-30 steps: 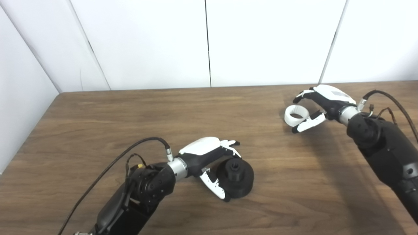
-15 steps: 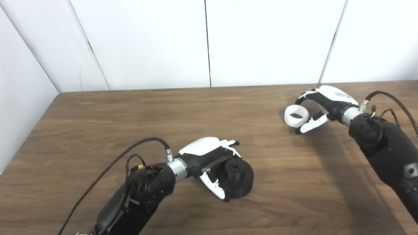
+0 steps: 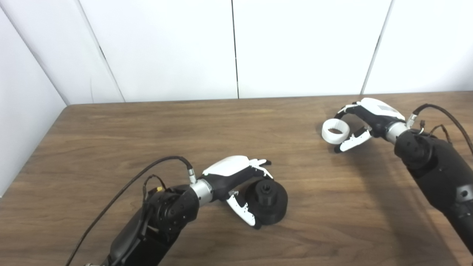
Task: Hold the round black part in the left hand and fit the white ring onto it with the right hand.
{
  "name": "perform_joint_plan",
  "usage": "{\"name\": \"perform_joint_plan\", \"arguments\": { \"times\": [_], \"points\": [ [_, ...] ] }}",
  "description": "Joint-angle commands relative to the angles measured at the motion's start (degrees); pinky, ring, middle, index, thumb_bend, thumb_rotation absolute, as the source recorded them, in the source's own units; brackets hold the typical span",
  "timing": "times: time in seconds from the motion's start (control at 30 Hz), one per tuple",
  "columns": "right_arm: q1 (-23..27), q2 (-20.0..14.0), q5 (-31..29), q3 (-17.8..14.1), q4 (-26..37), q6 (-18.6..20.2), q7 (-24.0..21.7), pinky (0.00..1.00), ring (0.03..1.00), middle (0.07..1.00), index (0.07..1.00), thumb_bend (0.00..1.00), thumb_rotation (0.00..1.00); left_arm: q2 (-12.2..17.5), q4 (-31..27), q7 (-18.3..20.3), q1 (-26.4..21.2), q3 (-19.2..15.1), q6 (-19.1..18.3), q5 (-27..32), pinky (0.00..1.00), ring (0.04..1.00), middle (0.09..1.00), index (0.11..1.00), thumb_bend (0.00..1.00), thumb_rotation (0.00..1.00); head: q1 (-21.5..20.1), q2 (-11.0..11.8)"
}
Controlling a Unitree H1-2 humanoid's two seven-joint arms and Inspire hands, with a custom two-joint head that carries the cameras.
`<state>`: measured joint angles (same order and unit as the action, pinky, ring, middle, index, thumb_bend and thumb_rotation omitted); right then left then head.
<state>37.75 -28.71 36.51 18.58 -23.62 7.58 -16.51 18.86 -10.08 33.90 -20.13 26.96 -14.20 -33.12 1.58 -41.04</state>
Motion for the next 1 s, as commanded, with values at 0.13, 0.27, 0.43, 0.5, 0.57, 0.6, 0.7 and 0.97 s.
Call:
{"name": "perform_joint_plan", "arguments": {
  "times": [0.13, 0.27, 0.43, 0.5, 0.57, 0.6, 0.7, 0.97],
  "points": [
    [3.45, -0.35, 0.41, -0.15, 0.19, -2.58, 1.92, 1.00, 0.972, 0.900, 0.750, 0.95, 0.36, 0.46, -0.05, 1.08, -0.29, 0.33, -0.79, 0.19, 0.97, 1.000, 1.000, 0.708, 0.89, 0.18, 0.14, -0.03],
    [3.50, -0.18, 0.45, -0.23, 0.34, -2.44, 1.77, 1.00, 0.973, 0.904, 0.742, 0.94, 0.35, 0.49, -0.25, 1.21, -0.36, 0.40, -0.97, 0.15, 0.97, 1.000, 1.000, 0.707, 0.89, 0.18, 0.16, -0.12],
    [3.33, 0.04, 0.32, -0.42, 0.22, -3.16, 2.39, 1.00, 0.971, 0.898, 0.720, 0.92, 0.34, 0.46, -0.32, 1.22, -0.29, 0.50, -1.21, 0.04, 0.97, 1.000, 1.000, 0.707, 0.90, 0.18, 0.10, -0.14],
    [3.30, 0.11, 0.30, -0.45, 0.06, -3.58, 2.74, 1.00, 0.971, 0.896, 0.711, 0.91, 0.34, 0.43, -0.27, 1.08, -0.24, 0.56, -1.09, 0.00, 0.98, 1.000, 1.000, 0.706, 0.90, 0.17, 0.10, -0.14],
    [3.32, 0.14, 0.28, -0.43, -0.10, -3.71, 2.94, 1.00, 0.972, 0.897, 0.707, 0.90, 0.34, 0.34, -0.39, 1.05, -0.14, 0.60, -1.27, -0.02, 0.97, 1.000, 1.000, 0.707, 0.91, 0.17, 0.31, -0.07],
    [3.33, 0.14, 0.24, -0.43, -0.12, -3.68, 2.92, 1.00, 0.974, 0.898, 0.708, 0.90, 0.34, 0.32, -0.42, 1.04, -0.11, 0.63, -1.35, -0.04, 0.97, 1.000, 1.000, 0.708, 0.91, 0.16, 0.31, -0.07],
    [3.29, 0.20, 0.19, -0.43, 0.12, -3.45, 2.82, 1.00, 0.977, 0.901, 0.708, 0.89, 0.34, 0.35, -0.53, 1.01, 0.03, 0.62, -1.48, -0.06, 0.97, 1.000, 1.000, 0.708, 0.91, 0.16, 0.31, -0.07],
    [3.27, 0.27, -0.51, -0.72, -0.08, -3.79, 2.89, 1.00, 0.978, 0.898, 0.693, 0.87, 0.32, 0.27, -0.75, 1.12, 0.11, 0.66, -1.58, -0.02, 0.96, 1.000, 1.000, 0.711, 0.91, 0.16, 0.40, -0.11]
  ]
}}
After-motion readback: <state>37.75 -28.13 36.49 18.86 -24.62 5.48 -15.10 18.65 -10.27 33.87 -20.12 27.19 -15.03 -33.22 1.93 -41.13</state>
